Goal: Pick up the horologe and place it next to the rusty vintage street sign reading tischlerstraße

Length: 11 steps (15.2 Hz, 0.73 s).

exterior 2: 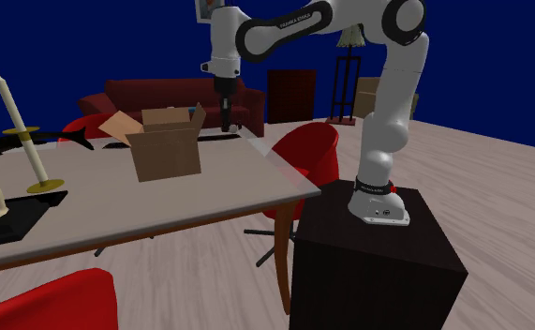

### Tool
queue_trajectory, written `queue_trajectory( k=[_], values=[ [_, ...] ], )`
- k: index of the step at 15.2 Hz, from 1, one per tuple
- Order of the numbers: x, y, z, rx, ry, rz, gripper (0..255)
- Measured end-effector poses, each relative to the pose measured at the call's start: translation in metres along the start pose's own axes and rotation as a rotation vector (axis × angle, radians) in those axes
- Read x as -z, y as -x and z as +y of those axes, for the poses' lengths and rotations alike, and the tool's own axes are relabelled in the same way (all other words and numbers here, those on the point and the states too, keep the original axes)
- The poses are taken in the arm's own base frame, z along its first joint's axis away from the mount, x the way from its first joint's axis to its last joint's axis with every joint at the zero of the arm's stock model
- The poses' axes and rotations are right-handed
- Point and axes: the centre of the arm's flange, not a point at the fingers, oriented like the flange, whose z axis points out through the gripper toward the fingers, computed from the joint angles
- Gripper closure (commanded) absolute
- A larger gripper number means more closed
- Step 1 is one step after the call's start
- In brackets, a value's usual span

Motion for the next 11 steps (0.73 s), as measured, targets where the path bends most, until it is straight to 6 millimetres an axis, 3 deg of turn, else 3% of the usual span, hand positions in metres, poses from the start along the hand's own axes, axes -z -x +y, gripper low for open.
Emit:
queue_trajectory(
  k=[11],
  values=[
    [-0.021,-0.067,0.132,0.000,0.000,0.000,255]
  ],
)
